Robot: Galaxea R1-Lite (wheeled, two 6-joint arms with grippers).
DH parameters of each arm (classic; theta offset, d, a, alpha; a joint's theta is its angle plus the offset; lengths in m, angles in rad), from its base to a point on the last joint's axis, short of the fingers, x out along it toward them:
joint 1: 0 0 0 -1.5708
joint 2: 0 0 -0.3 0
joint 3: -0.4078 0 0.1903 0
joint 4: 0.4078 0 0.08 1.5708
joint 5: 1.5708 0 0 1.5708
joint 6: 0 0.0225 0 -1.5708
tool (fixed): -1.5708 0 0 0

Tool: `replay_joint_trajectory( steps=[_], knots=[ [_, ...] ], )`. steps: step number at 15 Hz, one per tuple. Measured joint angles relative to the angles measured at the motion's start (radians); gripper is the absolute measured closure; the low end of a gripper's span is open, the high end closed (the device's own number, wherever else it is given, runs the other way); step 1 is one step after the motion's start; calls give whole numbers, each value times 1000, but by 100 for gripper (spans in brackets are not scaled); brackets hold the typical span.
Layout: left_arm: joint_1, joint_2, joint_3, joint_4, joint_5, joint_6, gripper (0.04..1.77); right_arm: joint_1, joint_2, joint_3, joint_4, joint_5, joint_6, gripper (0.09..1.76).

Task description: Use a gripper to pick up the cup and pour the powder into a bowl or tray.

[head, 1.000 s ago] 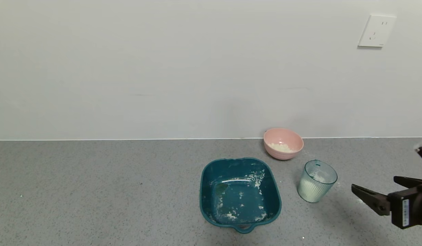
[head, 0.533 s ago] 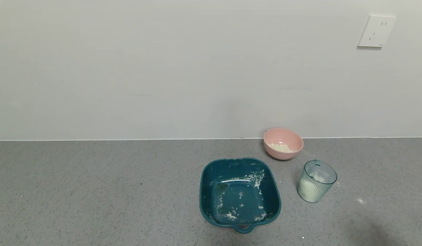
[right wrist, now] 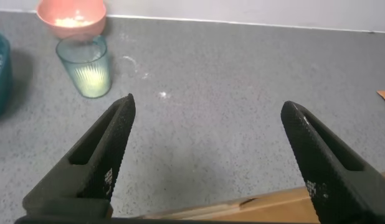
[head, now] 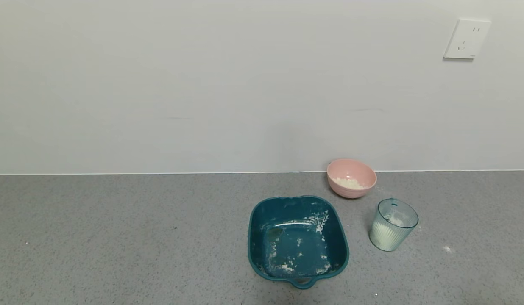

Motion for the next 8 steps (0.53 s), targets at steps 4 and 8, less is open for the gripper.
replay_joint_trajectory(
  steps=[4,8],
  knots=[
    [0,0,0,0,0,0,9,-114,-117,31,-2,150,1,15],
    [0,0,0,0,0,0,9,-98,-220,92,-7,230,4,15]
  ],
)
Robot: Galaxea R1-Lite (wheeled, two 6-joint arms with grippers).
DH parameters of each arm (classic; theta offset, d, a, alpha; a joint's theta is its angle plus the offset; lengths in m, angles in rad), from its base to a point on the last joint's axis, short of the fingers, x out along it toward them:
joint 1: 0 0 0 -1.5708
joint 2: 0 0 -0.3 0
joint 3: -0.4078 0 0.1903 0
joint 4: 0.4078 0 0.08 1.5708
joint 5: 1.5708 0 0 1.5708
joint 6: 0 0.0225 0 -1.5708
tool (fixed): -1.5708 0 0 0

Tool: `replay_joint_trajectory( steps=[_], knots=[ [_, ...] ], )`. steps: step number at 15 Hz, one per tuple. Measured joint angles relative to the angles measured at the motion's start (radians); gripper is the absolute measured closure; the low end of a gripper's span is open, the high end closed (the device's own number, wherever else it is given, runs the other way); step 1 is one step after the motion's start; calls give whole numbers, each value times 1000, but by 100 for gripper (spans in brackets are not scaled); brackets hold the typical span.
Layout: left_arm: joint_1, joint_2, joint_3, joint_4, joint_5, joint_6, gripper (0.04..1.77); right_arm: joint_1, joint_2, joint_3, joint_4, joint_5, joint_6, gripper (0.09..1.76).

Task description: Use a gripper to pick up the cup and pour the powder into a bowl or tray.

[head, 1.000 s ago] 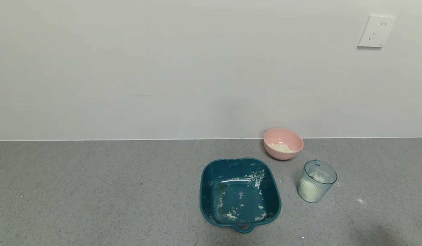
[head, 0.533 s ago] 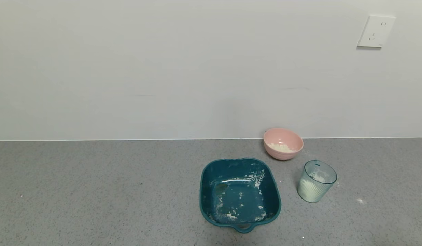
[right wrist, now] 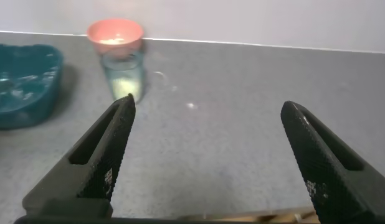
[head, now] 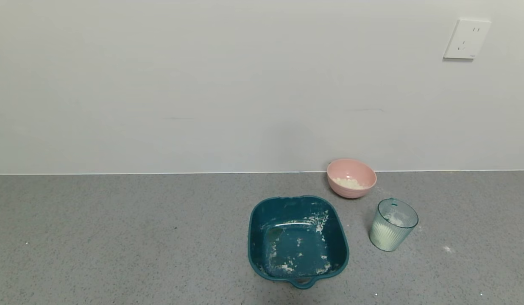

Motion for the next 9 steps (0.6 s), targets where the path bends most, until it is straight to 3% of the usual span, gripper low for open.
replay_joint_trajectory(
  steps=[5,9],
  knots=[
    [0,0,0,0,0,0,9,19,-125,106,-62,82,1,15],
    [0,0,0,0,0,0,9,20,-151,260,-206,93,8,15]
  ],
)
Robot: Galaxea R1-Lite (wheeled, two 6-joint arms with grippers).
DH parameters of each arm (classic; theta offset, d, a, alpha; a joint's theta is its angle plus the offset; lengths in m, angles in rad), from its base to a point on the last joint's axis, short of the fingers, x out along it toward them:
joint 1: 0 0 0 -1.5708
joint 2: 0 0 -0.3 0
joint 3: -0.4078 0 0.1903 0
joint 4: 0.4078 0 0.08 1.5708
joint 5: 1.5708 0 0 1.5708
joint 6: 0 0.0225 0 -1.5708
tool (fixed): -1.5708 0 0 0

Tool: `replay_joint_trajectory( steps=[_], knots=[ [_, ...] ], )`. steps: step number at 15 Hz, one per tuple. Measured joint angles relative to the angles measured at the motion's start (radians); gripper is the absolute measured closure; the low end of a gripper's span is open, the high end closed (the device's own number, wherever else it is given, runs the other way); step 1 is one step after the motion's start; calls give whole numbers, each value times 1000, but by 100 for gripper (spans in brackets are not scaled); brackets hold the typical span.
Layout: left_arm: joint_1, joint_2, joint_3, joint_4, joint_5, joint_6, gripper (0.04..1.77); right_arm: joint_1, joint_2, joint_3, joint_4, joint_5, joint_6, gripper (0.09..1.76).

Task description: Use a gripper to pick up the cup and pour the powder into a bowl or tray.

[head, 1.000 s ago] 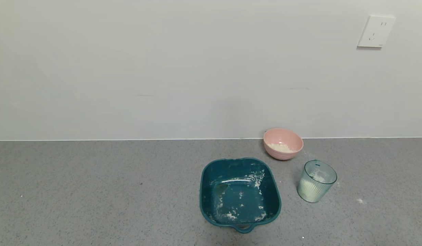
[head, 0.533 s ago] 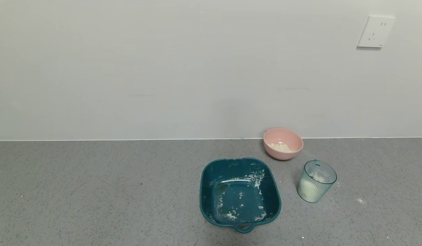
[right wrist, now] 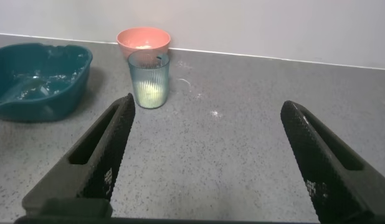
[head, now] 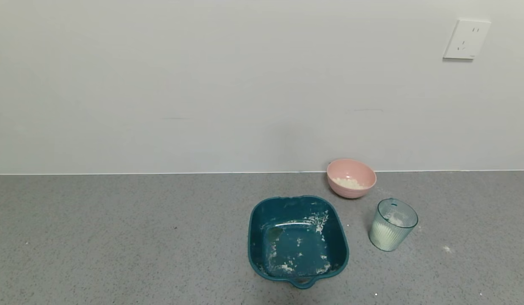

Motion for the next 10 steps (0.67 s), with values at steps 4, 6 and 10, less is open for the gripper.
replay_joint_trajectory(
  steps=[4,6,10],
  knots=[
    [0,0,0,0,0,0,9,0,-4,163,-167,1,2,15],
    [0,0,0,0,0,0,9,0,-4,204,-159,2,5,15],
    [0,0,0,1,0,0,9,1,-4,217,-139,2,35,15]
  ],
)
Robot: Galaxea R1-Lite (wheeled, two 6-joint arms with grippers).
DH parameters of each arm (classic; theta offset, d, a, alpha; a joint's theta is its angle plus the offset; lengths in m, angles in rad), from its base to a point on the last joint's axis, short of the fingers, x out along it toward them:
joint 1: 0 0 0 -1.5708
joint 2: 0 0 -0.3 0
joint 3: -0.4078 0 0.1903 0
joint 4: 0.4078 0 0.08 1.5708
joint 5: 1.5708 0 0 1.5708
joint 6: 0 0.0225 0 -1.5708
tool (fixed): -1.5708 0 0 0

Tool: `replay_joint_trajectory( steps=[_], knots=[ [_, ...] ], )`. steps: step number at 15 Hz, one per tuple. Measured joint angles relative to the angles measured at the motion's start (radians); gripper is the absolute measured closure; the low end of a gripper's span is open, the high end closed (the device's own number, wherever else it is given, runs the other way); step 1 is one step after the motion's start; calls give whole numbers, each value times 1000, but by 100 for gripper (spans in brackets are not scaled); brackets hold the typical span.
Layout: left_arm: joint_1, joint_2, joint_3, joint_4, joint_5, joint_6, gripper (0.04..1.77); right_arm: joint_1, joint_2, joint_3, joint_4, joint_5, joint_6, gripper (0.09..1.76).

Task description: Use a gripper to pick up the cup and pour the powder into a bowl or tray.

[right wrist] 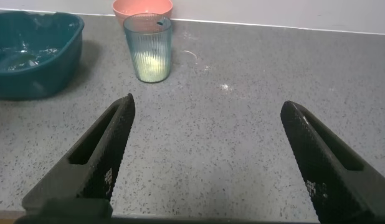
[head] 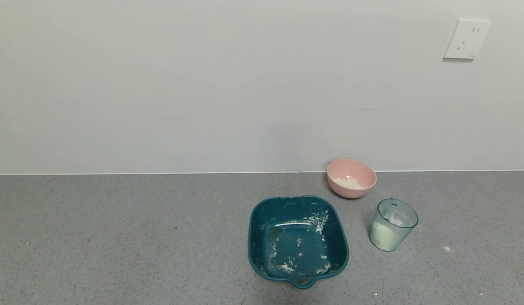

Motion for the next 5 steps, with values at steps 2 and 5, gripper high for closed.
replay_joint_trajectory(
  steps=[2,5],
  knots=[
    [0,0,0,0,0,0,9,0,0,1,0,0,1,15],
    [0,0,0,-1,0,0,9,0,0,2,2,0,1,15]
  ],
)
